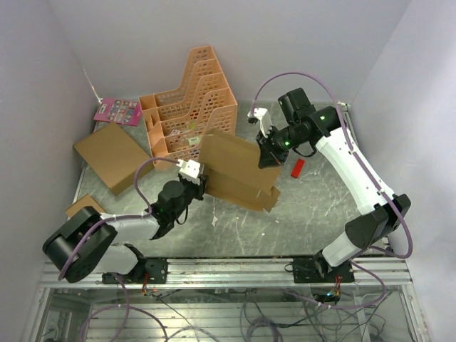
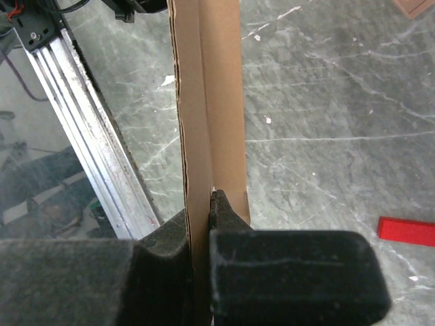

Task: Fold the paper box

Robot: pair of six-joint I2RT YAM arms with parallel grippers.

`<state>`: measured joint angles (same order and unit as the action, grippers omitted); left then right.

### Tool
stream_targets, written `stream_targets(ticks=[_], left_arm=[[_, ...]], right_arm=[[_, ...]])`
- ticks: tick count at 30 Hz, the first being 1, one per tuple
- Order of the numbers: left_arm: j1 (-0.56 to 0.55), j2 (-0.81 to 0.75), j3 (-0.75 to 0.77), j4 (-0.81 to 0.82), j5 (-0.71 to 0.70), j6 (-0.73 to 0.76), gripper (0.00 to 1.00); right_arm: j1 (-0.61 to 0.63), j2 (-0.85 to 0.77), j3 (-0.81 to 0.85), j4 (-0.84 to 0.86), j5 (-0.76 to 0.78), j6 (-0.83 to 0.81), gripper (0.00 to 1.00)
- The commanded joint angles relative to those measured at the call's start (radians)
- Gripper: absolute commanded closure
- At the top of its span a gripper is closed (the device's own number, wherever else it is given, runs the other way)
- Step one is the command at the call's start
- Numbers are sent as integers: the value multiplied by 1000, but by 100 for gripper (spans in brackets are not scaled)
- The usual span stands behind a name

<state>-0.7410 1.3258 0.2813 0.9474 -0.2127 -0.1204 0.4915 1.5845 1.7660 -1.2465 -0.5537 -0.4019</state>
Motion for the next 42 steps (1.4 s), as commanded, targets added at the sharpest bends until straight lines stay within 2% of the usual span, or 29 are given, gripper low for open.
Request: stream_targets(ticks=[1,7,12,19,27,42], left_arm=[[-24,-89,90,-202,174,-45,73],[0,-59,185,-418,237,-95,74],[30,-8,252,-536,316,-141,74],[38,80,318,-649,323,-130,73],[38,113,317,-664,276,-95,70],[38,168,336,-656,212,-52,66]], right_arm=[[-7,11,-28,116,-61,62,100],[-60,17,-119,152,-131,96,100],[-124,37,-209,200,-215,119,100],[-152,12,-281,209,-351,80,100],[-151,-63,-370,257,-389,39,100],[-151,-46,-437,280,-384,21,100]])
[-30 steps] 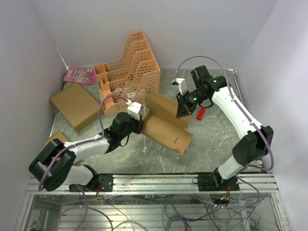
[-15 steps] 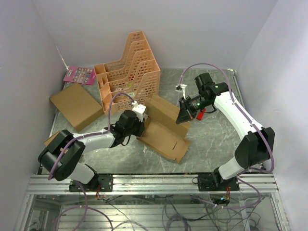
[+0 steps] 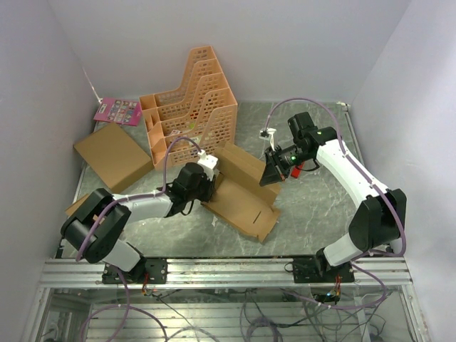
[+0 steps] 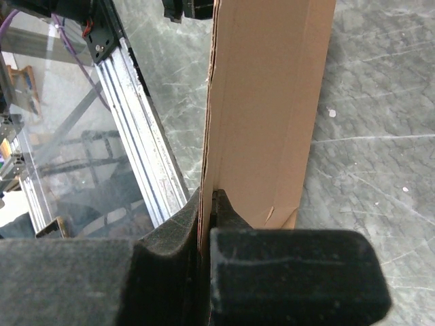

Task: Fold the paper box

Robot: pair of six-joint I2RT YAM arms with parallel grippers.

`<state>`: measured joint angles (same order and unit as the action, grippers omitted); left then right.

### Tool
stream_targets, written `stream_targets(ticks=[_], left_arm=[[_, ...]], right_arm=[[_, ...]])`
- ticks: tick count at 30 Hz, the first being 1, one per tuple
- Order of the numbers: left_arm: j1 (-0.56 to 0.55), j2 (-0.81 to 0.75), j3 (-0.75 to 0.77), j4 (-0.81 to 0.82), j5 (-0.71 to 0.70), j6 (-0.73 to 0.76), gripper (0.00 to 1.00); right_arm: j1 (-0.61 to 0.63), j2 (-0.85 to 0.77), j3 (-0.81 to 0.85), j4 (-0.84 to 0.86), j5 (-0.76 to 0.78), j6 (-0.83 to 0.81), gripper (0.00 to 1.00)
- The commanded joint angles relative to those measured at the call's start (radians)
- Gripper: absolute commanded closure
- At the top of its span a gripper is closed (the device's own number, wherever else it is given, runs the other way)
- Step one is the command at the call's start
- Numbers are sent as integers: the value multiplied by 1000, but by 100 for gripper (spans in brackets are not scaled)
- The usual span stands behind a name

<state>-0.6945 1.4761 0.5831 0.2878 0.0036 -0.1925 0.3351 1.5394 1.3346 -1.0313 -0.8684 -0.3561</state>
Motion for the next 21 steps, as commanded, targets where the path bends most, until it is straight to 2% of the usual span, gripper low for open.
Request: stream_targets(ticks=[1,3,5,7,8,16,21], left_arm=[[-8,19,36,1,-5,24,66],[-8,18,35,-2,-6,25,66],[-7,17,39,-13,-5,30,77],[-8,17,45,-26,-7,34,92],[-8,19,47,-34,-19,39,93],[-16,11,65,-106,-84,57,92],[-16,-9,76,-113,-88,37,72]], right_arm=[[5,-1,-5,65,-69,-25,100],[5,-2,-3,64,-69,-27,100],[4,-1,-3,63,-67,-27,100],[5,-1,-5,62,-65,-29,100],[4,-1,-5,62,-61,-29,100],[4,6,-10,73,-38,-14,100],[5,12,-6,67,-38,-18,100]])
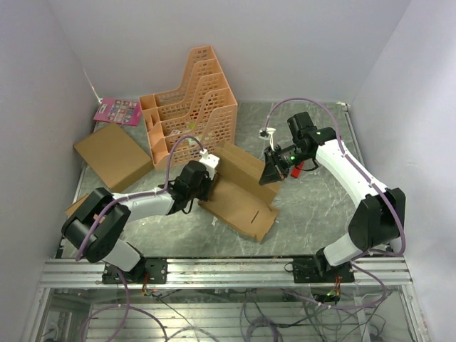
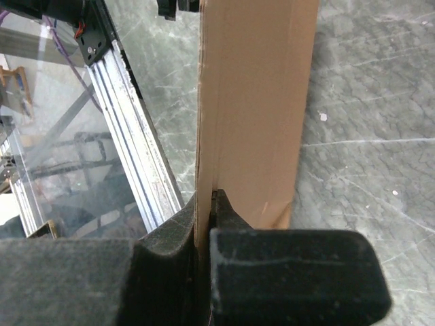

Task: Fold the paper box

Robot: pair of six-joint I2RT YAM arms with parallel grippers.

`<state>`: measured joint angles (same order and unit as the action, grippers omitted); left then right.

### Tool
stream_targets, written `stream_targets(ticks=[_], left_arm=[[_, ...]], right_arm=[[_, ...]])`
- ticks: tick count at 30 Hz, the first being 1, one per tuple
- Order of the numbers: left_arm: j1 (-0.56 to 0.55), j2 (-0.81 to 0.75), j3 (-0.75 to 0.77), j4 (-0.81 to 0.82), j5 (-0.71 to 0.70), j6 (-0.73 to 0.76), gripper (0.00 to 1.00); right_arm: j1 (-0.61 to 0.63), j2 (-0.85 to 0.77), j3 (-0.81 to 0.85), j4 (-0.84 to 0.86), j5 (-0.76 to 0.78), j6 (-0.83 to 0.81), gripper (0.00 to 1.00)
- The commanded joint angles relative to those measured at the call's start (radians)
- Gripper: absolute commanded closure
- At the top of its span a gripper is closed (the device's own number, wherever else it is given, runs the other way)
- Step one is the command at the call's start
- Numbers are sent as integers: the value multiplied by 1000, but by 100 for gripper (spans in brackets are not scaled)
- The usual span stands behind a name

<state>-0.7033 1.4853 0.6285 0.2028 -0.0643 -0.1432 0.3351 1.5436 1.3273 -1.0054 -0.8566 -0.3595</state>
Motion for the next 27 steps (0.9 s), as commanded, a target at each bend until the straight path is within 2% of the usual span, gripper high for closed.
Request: stream_targets(ticks=[1,6,17,20,27], left_arm=[[-7,-23,34,-29,-18,-18,70],[-5,-42,49,-25,-5,-56,63],[1,-59,73,-82,-42,-86,60],[1,-55,81,-110,-75,-84,64],[1,-33,93,-143,-102,-54,89]], right_arm=[[5,7,0,41,-50,-16,100],[6,3,-3,39,-50,-19,100],[6,0,-6,40,-28,-25,100],[5,-2,-5,43,-24,-22,100],[8,6,8,36,-25,-24,100]])
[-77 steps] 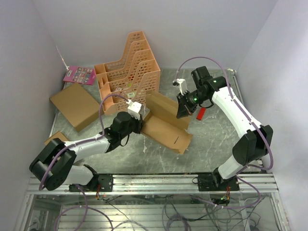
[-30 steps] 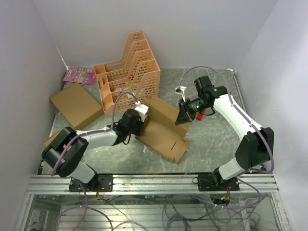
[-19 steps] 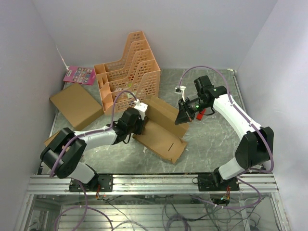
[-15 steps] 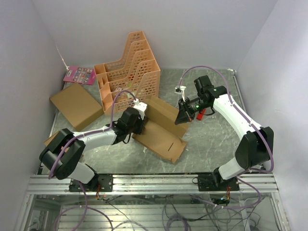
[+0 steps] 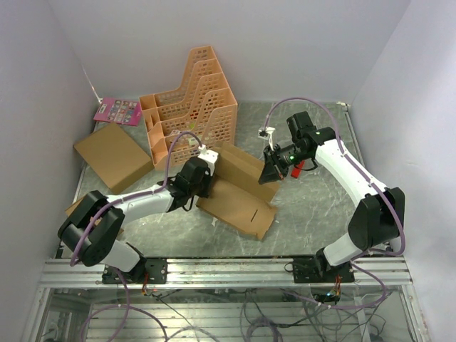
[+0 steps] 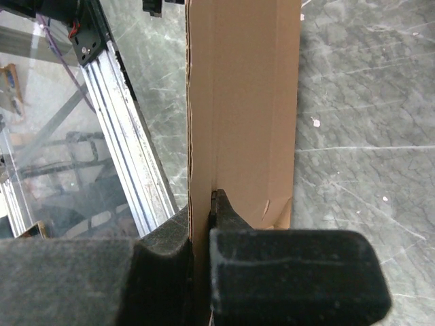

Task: Fold the paper box

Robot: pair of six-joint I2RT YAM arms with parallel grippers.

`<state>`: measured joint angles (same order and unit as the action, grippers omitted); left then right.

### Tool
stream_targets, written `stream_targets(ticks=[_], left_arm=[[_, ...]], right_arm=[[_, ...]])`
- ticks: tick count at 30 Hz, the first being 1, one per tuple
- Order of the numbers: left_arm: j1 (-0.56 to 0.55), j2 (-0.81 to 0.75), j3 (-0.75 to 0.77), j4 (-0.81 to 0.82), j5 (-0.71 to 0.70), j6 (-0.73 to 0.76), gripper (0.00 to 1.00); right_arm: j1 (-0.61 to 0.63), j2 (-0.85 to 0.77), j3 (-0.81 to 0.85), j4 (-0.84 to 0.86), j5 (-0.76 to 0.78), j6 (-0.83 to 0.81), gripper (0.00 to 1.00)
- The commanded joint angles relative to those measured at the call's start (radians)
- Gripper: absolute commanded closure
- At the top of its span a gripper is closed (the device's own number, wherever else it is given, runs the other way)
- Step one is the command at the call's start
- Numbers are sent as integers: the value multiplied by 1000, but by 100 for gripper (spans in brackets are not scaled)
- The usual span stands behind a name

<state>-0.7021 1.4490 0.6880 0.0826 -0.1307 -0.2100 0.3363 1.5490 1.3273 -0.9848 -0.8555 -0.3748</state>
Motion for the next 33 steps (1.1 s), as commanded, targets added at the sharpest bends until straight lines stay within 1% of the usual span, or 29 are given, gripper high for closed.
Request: stream_targets(ticks=[1,6,7,9,11,14,25,31,33], left_arm=[[0,4,33,-25,-38,15,92],[-2,2,28,-27,-45,27,93],[-1,0,29,-28,-39,25,90],[-2,-8,26,-29,-30,15,75],[-1,-23,22,-33,-27,3,65],[-2,-41,21,-65,-30,-6,57],[-2,-99,27,-198,-33,-61,43],[-2,-146,23,-270,-25,-113,36],[-3,-167,26,-293,-28,-130,36]], right_arm=[[6,1,9,14,-25,-10,100],[7,2,11,15,-19,-9,100],[8,4,13,15,-16,-10,100],[8,3,15,14,-13,-9,100],[7,2,13,15,-8,-9,100],[7,0,11,15,-4,-12,100],[7,-7,9,14,11,-19,100],[8,-3,14,18,26,-15,100],[8,-2,16,18,33,-14,100]])
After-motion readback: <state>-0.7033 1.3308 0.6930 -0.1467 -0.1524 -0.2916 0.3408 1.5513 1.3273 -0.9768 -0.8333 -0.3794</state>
